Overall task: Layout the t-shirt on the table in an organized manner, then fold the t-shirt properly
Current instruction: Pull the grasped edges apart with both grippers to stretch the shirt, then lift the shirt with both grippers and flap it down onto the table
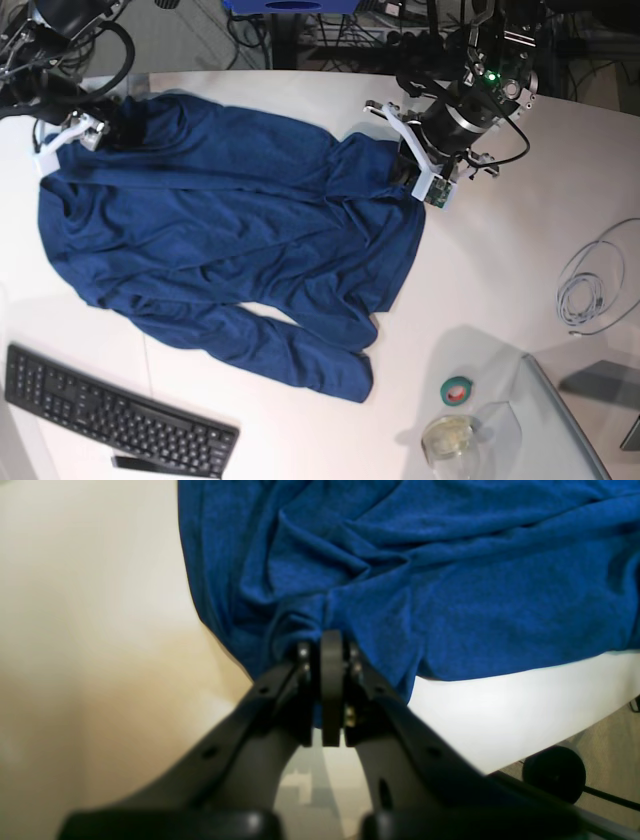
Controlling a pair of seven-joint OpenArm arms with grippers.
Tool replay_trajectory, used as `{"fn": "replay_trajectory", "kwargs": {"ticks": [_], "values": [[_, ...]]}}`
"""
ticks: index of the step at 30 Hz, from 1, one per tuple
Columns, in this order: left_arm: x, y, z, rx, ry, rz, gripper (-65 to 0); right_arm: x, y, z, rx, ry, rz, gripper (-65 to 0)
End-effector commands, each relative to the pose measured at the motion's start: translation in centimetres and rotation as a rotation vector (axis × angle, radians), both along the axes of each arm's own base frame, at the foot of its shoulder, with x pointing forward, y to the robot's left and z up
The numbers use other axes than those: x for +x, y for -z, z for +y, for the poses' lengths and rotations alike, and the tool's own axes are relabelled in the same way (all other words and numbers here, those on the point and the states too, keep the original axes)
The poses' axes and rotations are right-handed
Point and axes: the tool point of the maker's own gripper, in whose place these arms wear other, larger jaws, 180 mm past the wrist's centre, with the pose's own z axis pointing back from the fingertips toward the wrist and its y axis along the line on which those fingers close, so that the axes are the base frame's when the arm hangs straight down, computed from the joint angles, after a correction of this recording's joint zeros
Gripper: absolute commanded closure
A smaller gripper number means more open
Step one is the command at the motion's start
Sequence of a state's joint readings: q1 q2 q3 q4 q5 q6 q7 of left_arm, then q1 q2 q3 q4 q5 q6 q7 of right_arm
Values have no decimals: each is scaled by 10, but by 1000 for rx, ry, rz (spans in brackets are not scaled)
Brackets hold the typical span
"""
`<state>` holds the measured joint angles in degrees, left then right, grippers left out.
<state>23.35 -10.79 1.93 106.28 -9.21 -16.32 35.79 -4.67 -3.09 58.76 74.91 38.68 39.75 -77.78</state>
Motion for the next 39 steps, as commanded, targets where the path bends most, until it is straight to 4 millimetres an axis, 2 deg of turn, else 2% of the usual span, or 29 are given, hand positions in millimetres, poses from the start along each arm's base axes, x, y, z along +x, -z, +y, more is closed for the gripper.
{"fn": "replay_trajectory", "kwargs": {"ticks": [1,4,6,9,11,12,14,17,21,23,26,29,32,34,36,39], "values": [[6,-9,-1,-12,-1,-36,0,-8,1,-4,-15,-15,21,-503],[6,-9,-1,-12,0,-38,0,-9,2,-3,-14,-15,24,-494],[6,-9,-1,-12,0,-38,0,-9,2,-3,-13,-16,25,-428],[6,-10,-1,-13,0,-41,0,-9,2,-3,-12,-16,25,-246],[7,-12,-2,-13,1,-45,0,-1,-2,-8,-23,-17,8,-66],[8,-12,-1,-13,0,-47,0,2,-5,-14,-40,-16,1,0],[10,-19,-2,-12,6,-68,0,9,-19,-33,-82,-21,-39,-26],[15,-37,3,16,35,-121,0,24,-53,-58,-161,-12,-163,0],[23,-50,14,29,20,-162,0,35,-99,-78,-290,-45,-289,-3],[41,-64,13,19,6,-214,0,50,-123,-86,-355,-70,-359,-3],[75,-93,4,-9,3,-317,0,86,-172,-99,-495,-150,-480,-3],[107,-127,-20,-43,52,-424,0,121,-211,-104,-588,-235,-574,-3],[131,-158,-46,-69,111,-514,0,146,-226,-106,-650,-292,-595,-3],[148,-169,-59,-109,99,-542,0,166,-233,-110,-712,-320,-595,-3],[166,-175,-59,-141,59,-550,0,184,-241,-113,-766,-343,-611,-2],[184,-197,-67,-187,42,-593,0,204,-269,-120,-864,-371,-658,-2]]}}
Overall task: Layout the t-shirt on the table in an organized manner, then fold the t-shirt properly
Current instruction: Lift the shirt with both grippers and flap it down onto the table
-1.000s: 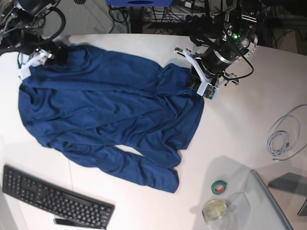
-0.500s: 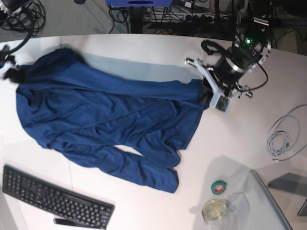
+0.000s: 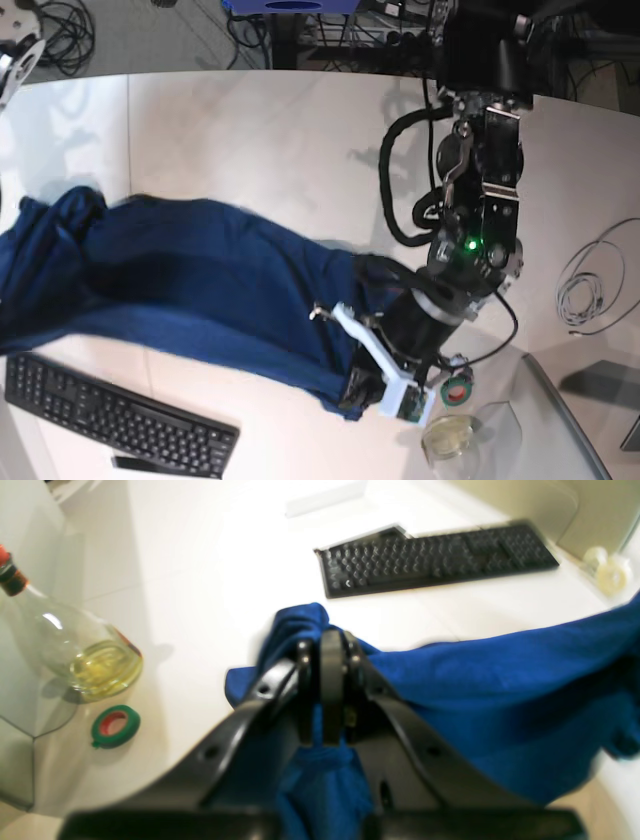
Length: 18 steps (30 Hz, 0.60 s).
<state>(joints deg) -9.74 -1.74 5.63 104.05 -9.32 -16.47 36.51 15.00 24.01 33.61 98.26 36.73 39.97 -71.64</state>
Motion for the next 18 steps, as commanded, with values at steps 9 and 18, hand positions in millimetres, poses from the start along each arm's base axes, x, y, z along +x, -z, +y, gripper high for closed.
{"fn": "replay_trajectory", "kwargs": {"ticks": [9,18], "values": [[-43,-6,16,31,13,-50,0,-47,-27,-44,-169,79,-39,-2],[-166,115,67,170,45,269,0,-172,72,-19,-38,148,155,-2]]}}
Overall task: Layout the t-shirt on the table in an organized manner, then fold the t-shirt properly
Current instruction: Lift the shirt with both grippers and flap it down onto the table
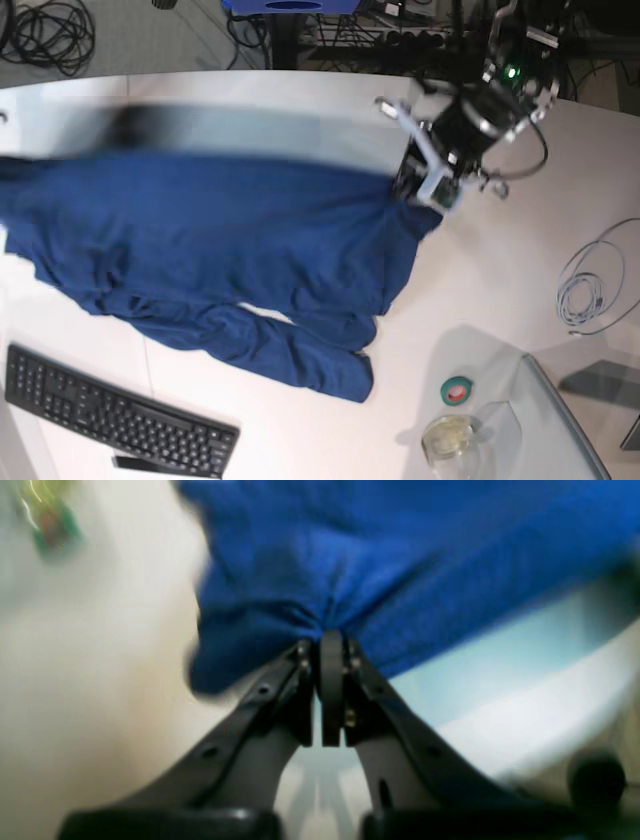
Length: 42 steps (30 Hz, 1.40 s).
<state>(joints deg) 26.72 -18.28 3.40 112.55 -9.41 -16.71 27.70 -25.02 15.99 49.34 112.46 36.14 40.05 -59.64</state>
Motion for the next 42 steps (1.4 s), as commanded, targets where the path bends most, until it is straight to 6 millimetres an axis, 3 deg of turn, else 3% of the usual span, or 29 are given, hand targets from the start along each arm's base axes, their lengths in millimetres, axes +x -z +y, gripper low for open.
{"fn": "replay_trajectory", "kwargs": {"ticks": [1,4,8,12,19,22,25,28,30,32,35,37,39,40,41,42], "values": [[3,-13,5,-27,-22,-57,0,3,-11,1,-2,-13,-54,-2],[-28,3,23,-9,-68,20,0,-20,6,15,53,16,-28,-2],[-52,15,14,-39,-82,85,0,-24,12,22,83,33,-27,-2],[-52,13,-3,-81,-77,85,0,-15,8,21,80,32,-52,-2],[-17,-7,-10,-117,-92,-14,0,6,-7,15,53,15,-108,-2],[10,-26,-13,-128,-87,-94,0,34,-30,7,14,-9,-186,-2],[47,-53,-18,-153,-90,-201,0,69,-66,-9,-54,-28,-265,-2],[102,-106,-24,-214,-123,-374,0,112,-115,-24,-110,-32,-378,-2],[140,-142,-30,-268,-145,-480,0,155,-141,-21,-89,-75,-446,-2],[179,-170,-40,-334,-165,-541,0,197,-151,-23,-66,-104,-457,-3],[246,-179,-55,-345,-176,-524,0,274,-155,-21,1,-120,-486,-36],[294,-173,-56,-296,-214,-469,0,315,-141,-24,18,-116,-428,-195],[320,-169,-45,-298,-286,-426,0,330,-127,-28,5,-106,-321,-419],[329,-168,-35,-339,-335,-416,-109,329,-115,-31,15,-92,-272,-533],[332,-172,-29,-386,-361,-425,-227,327,-116,-33,18,-84,-274,-605],[331,-171,-26,-430,-375,-430,-351,321,-110,-38,22,-69,-275,-627]]}}
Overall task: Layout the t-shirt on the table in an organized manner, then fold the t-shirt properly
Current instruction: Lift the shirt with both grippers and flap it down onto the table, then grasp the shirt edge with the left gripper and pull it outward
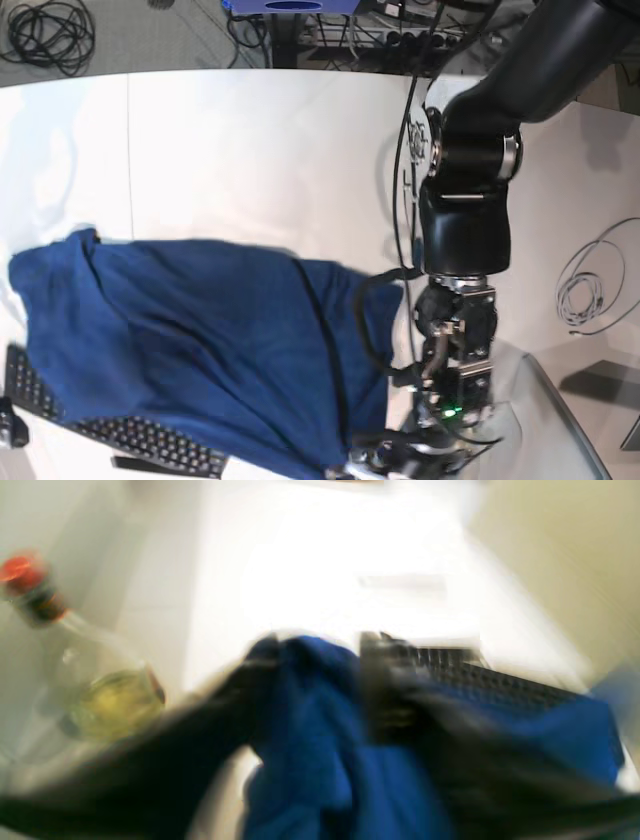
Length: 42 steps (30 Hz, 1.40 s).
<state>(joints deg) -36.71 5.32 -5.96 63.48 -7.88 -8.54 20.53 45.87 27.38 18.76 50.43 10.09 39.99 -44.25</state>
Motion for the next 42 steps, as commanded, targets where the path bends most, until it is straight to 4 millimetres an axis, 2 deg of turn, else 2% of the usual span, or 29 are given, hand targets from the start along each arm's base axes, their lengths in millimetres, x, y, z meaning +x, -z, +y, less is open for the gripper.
{"fn": "replay_trajectory", "kwargs": {"ticks": [1,2,3,5,7,9,11,13,16,19,22,25,28,32,35,39,42], "values": [[2,-21,-1,-46,5,-69,-485,-7,-14,-21,-5,43,-54,-617],[-1,-15,1,-63,1,-66,-599,-14,-11,-26,0,62,-67,-600],[-4,-7,11,-67,-10,-57,-650,-21,-7,-29,2,76,-73,-588],[-14,18,20,-84,-20,-13,-650,-42,12,-36,-12,100,-54,-576],[-24,41,30,-76,-32,30,-650,-61,34,-33,-11,108,-28,-573],[-43,72,36,-71,-41,86,-650,-83,57,-33,3,134,-3,-572],[-67,101,47,-47,-51,140,-650,-99,79,-28,48,163,18,-572],[-101,139,50,-35,-55,217,-650,-115,99,-29,108,212,26,-572],[-148,187,59,-10,-63,328,-650,-125,132,-28,258,302,0,-570],[-183,220,62,-6,-56,412,-650,-129,159,-36,392,448,-26,-570],[-198,229,51,-16,0,434,-650,-121,180,-26,489,484,-38,-570],[-202,232,45,-27,22,443,-650,-112,190,-20,561,513,-60,-570],[-200,227,42,-110,9,429,-650,-101,196,-14,623,559,-94,-570],[-197,220,51,-216,-13,416,-587,-114,216,-31,609,724,-41,-570],[-197,218,55,-234,-18,413,-586,-127,226,-37,645,801,-45,-570],[-199,224,65,-217,-27,432,-581,-135,225,-49,642,831,-57,-570],[-203,237,67,-223,-39,468,-581,-136,226,-50,641,832,-51,-572]]}}
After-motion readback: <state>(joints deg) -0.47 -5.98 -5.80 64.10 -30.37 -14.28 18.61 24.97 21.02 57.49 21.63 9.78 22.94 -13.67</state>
